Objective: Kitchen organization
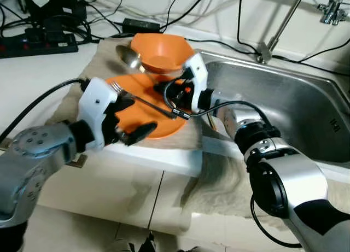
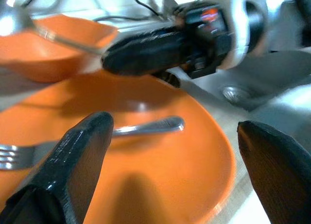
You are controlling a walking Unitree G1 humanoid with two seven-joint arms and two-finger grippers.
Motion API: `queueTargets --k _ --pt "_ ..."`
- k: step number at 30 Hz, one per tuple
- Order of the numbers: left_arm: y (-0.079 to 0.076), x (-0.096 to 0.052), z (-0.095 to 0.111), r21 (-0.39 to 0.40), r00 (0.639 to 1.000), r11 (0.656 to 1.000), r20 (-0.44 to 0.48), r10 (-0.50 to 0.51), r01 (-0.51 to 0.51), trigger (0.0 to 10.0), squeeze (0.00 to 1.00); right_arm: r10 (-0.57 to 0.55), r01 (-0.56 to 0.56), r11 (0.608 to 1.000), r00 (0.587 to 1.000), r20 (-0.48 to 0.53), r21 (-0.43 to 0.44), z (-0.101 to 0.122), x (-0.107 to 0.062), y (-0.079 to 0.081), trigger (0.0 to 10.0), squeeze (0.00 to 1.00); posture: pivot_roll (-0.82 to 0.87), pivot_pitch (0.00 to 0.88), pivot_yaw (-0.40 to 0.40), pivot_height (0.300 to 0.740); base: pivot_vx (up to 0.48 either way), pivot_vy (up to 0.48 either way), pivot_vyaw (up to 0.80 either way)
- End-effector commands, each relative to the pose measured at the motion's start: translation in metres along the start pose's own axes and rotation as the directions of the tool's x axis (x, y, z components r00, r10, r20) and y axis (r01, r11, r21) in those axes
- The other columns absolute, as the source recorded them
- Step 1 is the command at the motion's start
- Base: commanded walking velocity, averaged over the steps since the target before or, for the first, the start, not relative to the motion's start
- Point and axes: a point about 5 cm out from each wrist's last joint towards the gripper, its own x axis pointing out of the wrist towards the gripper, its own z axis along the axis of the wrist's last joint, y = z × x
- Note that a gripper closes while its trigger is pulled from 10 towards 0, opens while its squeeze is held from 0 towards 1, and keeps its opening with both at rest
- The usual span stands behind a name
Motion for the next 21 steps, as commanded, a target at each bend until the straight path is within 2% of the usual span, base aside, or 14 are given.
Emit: queueTargets --k 1,2,3,6,7,8,12,13,14,15,16,17,19,21 --pt "-0.004 0.008 0.002 0.010 1.000 1.000 0.025 0.008 -0.008 10.0 0.00 -0.035 0.037 0.999 0.995 0.094 -0.027 0.019 -0.012 -0.009 0.0 0.00 0.04 0.000 -0.145 0.740 0.000 0.000 0.00" --pt "-0.008 0.015 0.005 0.006 0.998 1.000 0.059 0.014 -0.014 10.0 0.00 -0.080 0.087 0.995 0.985 0.150 -0.040 0.029 -0.020 -0.013 0.0 0.00 0.03 0.000 -0.139 0.740 0.000 0.000 0.00" --pt "-0.008 0.015 0.005 0.006 0.998 1.000 0.059 0.014 -0.014 10.0 0.00 -0.080 0.087 0.995 0.985 0.150 -0.040 0.029 -0.020 -0.013 0.0 0.00 0.03 0.000 -0.139 0.740 0.000 0.000 0.00" --pt "-0.023 0.035 0.017 -0.005 0.984 1.000 0.181 0.006 -0.006 10.0 0.00 -0.286 0.316 0.947 0.917 0.279 -0.066 0.053 -0.063 -0.031 0.0 0.00 0.01 0.000 -0.119 0.740 0.000 0.000 0.00" --pt "-0.026 0.040 0.021 -0.007 0.979 1.000 0.206 -0.002 0.004 10.0 0.00 -0.368 0.401 0.913 0.889 0.272 -0.076 0.053 -0.078 -0.040 0.0 0.00 -0.01 0.000 -0.105 0.740 0.000 0.000 0.00" --pt "-0.026 0.040 0.021 -0.007 0.979 1.000 0.206 -0.002 0.004 10.0 0.00 -0.368 0.401 0.913 0.889 0.272 -0.076 0.053 -0.078 -0.040 0.0 0.00 -0.01 0.000 -0.105 0.740 0.000 0.000 0.00" --pt "-0.031 0.049 0.029 0.007 0.970 0.998 0.233 -0.065 0.065 10.0 0.00 -0.621 0.634 0.761 0.774 0.125 -0.137 0.034 -0.122 -0.069 0.0 0.00 -0.03 0.000 -0.080 0.740 0.000 0.000 0.00" --pt "-0.030 0.050 0.028 0.011 0.972 0.998 0.225 -0.069 0.068 10.0 0.00 -0.684 0.686 0.708 0.725 0.077 -0.169 0.027 -0.132 -0.076 3.3 0.00 -0.03 0.000 -0.078 0.740 0.000 0.000 0.00" --pt "-0.029 0.050 0.028 0.014 0.973 0.998 0.219 -0.069 0.068 10.0 0.00 -0.720 0.715 0.673 0.692 0.050 -0.192 0.022 -0.138 -0.079 3.3 0.00 -0.04 0.000 -0.075 0.740 0.000 0.000 0.00" --pt "-0.029 0.050 0.028 0.014 0.973 0.998 0.219 -0.069 0.068 10.0 0.00 -0.720 0.715 0.673 0.692 0.050 -0.192 0.022 -0.138 -0.079 3.3 0.00 -0.04 0.000 -0.075 0.740 0.000 0.000 0.00" --pt "-0.027 0.049 0.026 0.032 0.977 0.997 0.197 -0.080 0.076 10.0 0.00 -0.809 0.784 0.582 0.584 -0.060 -0.218 0.003 -0.154 -0.090 10.0 0.00 -0.03 0.000 -0.081 0.740 0.000 0.000 0.00" --pt "-0.027 0.049 0.026 0.032 0.977 0.997 0.197 -0.080 0.076 10.0 0.00 -0.809 0.784 0.582 0.584 -0.060 -0.218 0.003 -0.154 -0.090 10.0 0.00 -0.03 0.000 -0.081 0.740 0.000 0.000 0.00" --pt "-0.029 0.046 0.024 0.043 0.977 0.994 0.182 -0.109 0.103 10.0 0.00 -0.842 0.808 0.539 0.520 -0.145 -0.238 -0.013 -0.163 -0.094 10.0 0.00 -0.03 0.000 -0.085 0.740 0.000 0.000 0.00" --pt "-0.031 0.045 0.024 0.045 0.976 0.992 0.175 -0.126 0.120 10.0 0.00 -0.847 0.811 0.531 0.502 -0.174 -0.246 -0.020 -0.165 -0.094 10.0 0.00 -0.03 0.000 -0.085 0.740 0.000 0.000 0.00"
